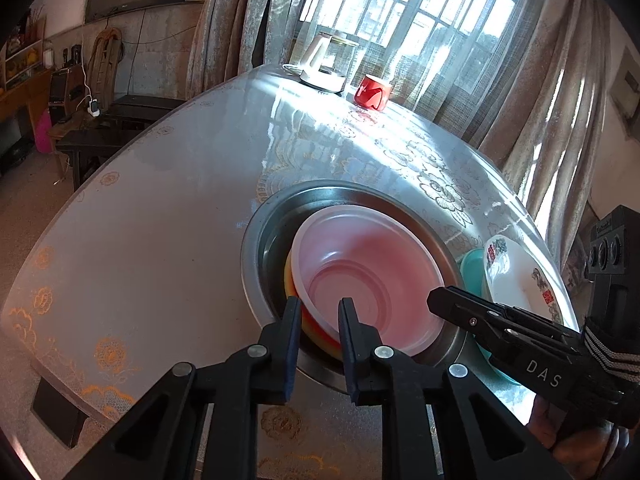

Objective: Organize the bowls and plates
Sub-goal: 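Lower the red bowl into the yellow bowl with the left gripper, then open the left gripper and withdraw it from the red bowl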

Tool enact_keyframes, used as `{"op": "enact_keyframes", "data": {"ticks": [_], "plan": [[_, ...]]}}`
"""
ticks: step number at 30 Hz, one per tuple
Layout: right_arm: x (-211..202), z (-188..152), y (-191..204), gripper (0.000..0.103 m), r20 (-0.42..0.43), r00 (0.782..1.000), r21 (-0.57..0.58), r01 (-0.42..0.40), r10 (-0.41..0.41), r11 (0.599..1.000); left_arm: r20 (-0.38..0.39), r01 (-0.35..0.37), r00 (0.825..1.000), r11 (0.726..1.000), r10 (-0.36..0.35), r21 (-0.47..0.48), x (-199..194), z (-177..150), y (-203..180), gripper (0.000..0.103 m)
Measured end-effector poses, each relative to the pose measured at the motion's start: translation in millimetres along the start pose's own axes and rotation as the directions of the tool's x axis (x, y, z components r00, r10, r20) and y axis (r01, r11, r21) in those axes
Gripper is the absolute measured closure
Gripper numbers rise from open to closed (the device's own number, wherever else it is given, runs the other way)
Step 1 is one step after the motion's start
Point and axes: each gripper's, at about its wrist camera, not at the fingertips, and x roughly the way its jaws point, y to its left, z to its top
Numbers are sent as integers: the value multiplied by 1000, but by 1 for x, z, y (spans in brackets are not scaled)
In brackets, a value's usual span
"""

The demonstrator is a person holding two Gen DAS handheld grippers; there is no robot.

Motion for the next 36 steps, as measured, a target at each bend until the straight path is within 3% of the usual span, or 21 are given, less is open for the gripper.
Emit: {"op": "enact_keyframes", "data": {"ticks": [36], "plan": [[25, 27, -2, 93, 32, 994, -53, 103, -102, 993, 32, -121, 992, 992, 120, 42, 31, 16, -6, 82]]}}
